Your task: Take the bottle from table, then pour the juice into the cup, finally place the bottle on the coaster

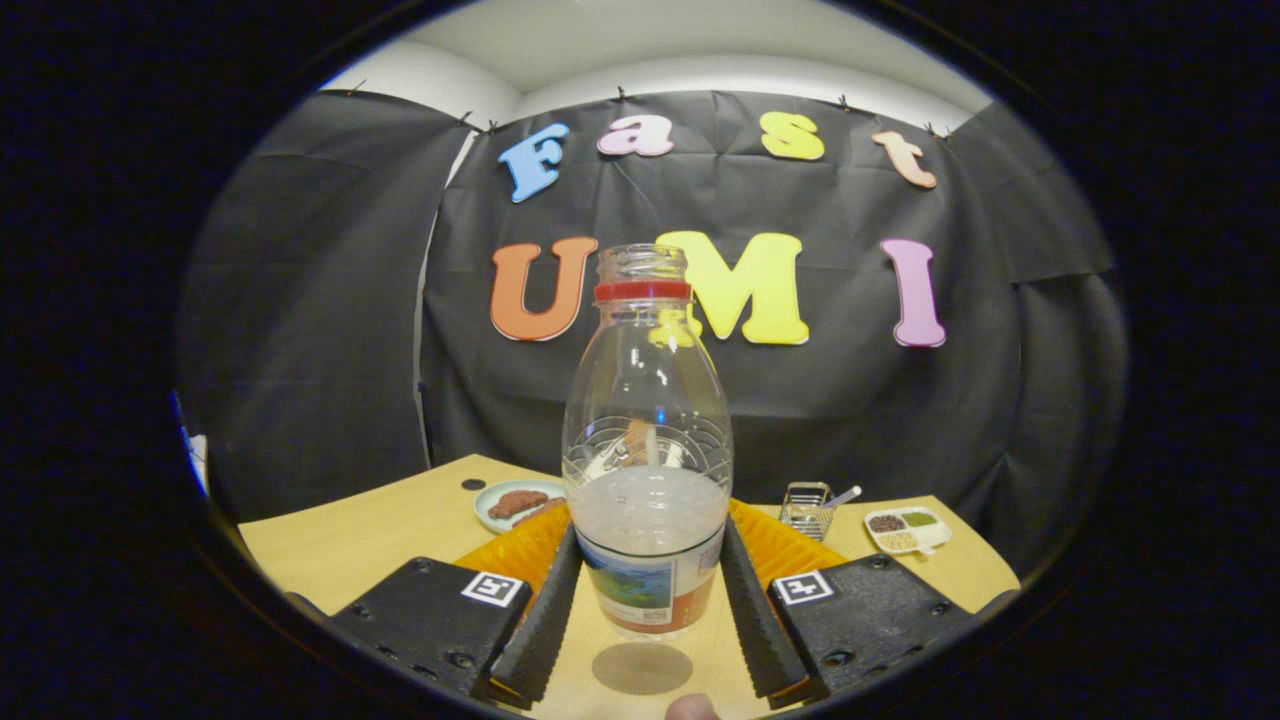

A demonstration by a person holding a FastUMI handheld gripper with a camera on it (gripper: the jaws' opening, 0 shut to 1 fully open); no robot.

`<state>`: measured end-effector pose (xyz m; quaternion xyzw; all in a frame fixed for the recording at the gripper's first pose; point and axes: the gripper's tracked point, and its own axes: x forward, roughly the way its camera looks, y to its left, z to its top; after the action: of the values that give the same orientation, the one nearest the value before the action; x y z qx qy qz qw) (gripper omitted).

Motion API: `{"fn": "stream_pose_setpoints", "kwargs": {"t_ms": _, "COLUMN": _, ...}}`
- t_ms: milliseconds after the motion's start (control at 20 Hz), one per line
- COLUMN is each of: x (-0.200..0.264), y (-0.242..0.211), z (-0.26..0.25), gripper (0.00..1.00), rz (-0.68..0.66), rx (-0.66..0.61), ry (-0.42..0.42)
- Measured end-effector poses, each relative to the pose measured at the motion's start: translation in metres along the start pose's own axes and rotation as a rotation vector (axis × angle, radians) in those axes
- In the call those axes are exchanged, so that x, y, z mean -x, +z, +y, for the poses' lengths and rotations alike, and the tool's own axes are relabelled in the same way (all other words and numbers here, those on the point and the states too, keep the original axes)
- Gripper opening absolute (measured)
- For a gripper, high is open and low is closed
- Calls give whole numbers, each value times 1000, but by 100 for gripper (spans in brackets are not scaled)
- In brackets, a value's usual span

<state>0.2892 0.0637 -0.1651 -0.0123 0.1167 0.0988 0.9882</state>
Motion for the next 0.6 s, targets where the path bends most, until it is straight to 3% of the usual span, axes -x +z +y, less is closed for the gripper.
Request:
{"fn": "stream_pose_setpoints", "kwargs": {"t_ms": 250, "x": -14, "y": -62, "z": -6, "gripper": 77, "rz": 82, "rx": 13, "ry": -3}}
{"fn": "stream_pose_setpoints", "kwargs": {"t_ms": 600, "x": -21, "y": -109, "z": -6, "gripper": 77, "rz": 126, "rx": 14, "ry": -13}}
